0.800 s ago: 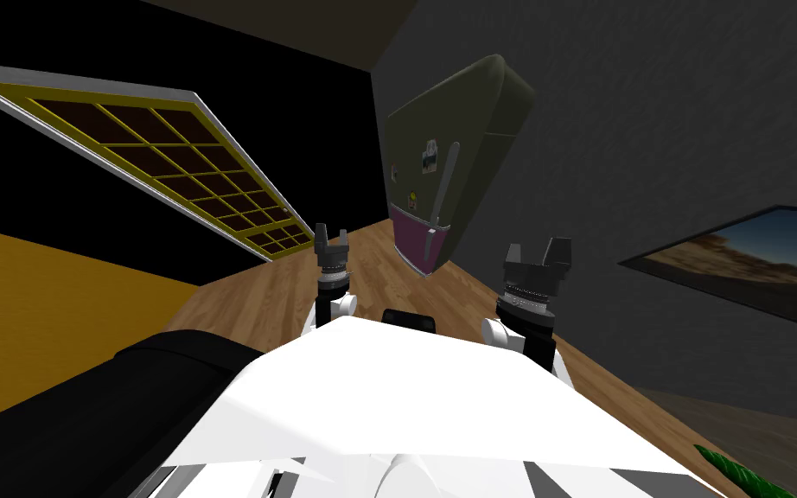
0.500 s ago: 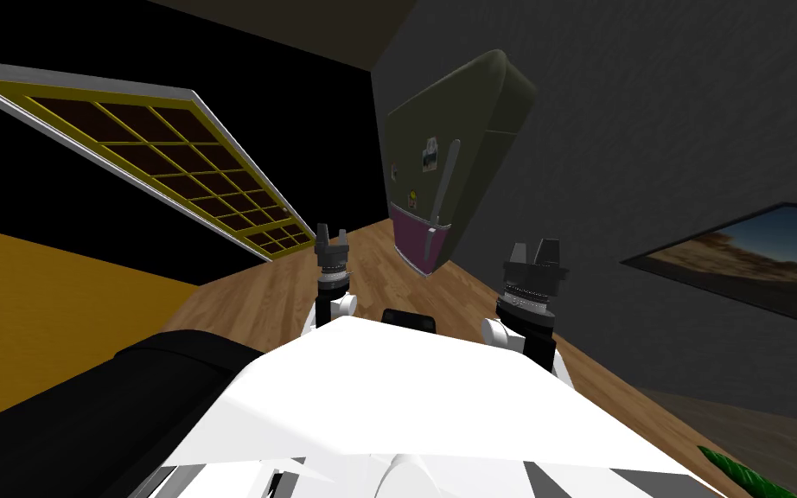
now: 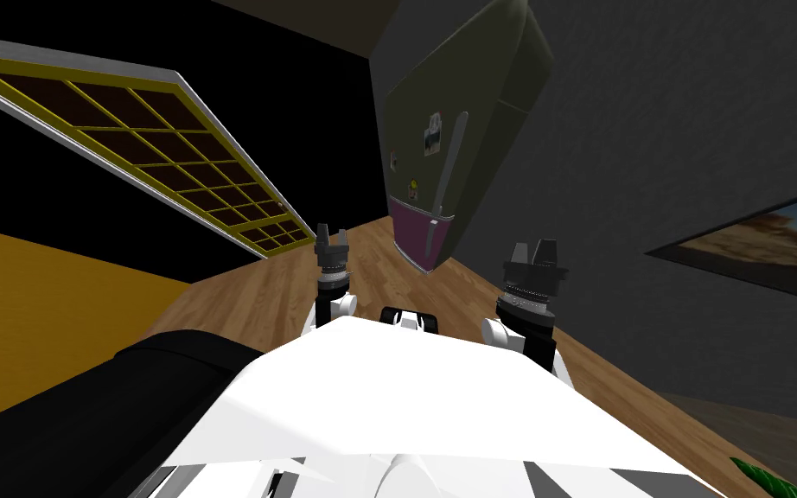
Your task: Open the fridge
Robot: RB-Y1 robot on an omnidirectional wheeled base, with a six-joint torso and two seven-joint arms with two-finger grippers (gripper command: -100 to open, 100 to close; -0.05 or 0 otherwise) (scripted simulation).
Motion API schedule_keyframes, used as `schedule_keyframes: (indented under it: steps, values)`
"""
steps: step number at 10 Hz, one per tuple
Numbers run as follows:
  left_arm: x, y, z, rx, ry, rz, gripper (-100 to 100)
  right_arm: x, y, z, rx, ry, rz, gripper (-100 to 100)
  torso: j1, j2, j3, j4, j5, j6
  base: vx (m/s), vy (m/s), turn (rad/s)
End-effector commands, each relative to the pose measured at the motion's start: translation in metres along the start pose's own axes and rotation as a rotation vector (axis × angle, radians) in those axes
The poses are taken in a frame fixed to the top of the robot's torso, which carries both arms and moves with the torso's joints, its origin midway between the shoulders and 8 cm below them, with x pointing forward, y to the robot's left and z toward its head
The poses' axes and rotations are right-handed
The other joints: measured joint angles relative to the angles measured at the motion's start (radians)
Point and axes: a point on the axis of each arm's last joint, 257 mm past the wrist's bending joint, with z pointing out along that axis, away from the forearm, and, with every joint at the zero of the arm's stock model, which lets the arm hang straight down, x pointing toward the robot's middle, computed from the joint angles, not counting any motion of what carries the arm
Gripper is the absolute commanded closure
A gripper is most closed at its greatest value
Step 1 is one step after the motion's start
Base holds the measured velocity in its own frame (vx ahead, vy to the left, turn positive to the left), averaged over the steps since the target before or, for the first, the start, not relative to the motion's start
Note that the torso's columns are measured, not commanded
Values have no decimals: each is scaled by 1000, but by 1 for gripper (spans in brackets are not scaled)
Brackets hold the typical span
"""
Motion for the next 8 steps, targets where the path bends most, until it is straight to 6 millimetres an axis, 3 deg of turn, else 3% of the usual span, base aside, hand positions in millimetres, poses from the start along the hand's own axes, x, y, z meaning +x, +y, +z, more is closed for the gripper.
schedule_keyframes:
  steps: [1, 2, 4, 8]
  values:
    - [0, 0, 0, 0, 0, 0, 0, 0, 0, 0, 0, 0, 0, 0, 0, 74, -148, 74, 0, 0, 0, 0, 0]
    - [0, 0, 0, 0, 0, 0, 0, 3, 0, 0, 1, 32, -33, -100, 0, 148, -295, 148, 0, 0, 38, 17, -43]
    - [0, 0, 0, -1, 0, 0, 0, 6, -2, -1, 6, 80, -100, -100, 1, 187, -386, 189, 0, 0, 96, 36, -82]
    - [0, 0, 0, -1, 0, 0, 0, 9, -10, -6, 24, 173, -298, -100, 1, 191, -391, 193, 0, 0, 168, 89, -130]
